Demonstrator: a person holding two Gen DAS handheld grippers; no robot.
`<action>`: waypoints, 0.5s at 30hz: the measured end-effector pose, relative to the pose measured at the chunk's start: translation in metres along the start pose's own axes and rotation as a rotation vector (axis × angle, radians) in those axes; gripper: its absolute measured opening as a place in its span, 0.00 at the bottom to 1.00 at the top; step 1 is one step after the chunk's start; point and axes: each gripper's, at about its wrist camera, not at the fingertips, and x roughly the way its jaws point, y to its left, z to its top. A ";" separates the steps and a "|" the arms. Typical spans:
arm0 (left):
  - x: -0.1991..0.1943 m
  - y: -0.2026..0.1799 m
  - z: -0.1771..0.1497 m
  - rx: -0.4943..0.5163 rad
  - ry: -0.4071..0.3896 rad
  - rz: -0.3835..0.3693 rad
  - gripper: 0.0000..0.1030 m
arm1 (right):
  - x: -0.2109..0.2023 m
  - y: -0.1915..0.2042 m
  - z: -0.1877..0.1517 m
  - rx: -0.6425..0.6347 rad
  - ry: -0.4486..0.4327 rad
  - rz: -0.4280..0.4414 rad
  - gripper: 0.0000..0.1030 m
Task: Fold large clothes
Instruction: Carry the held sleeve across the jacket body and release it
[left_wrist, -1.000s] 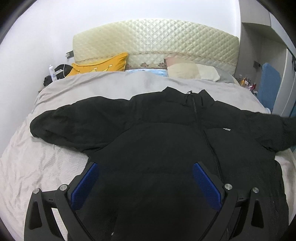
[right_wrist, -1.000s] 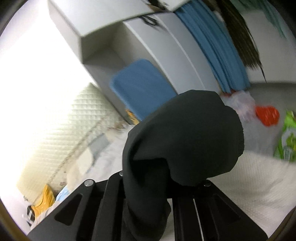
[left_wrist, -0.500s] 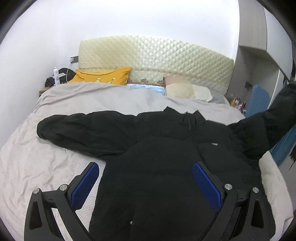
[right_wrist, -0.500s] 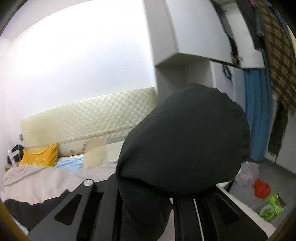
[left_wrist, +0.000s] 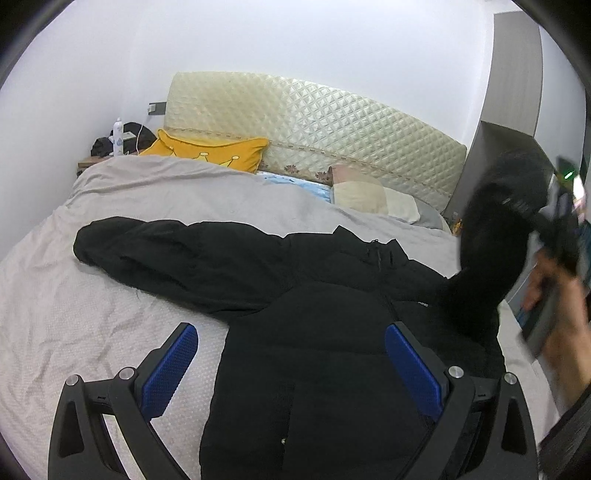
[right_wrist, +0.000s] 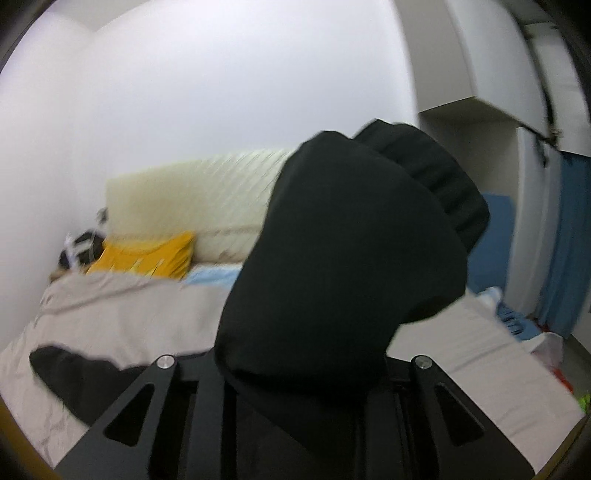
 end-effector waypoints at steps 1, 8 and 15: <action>0.001 0.004 0.001 -0.007 -0.002 0.004 0.99 | 0.010 0.016 -0.013 -0.010 0.022 0.029 0.21; 0.003 0.023 0.003 -0.047 0.000 0.004 0.99 | 0.059 0.100 -0.096 -0.133 0.169 0.120 0.21; 0.015 0.031 0.001 -0.064 0.021 -0.004 0.99 | 0.097 0.145 -0.167 -0.276 0.298 0.124 0.27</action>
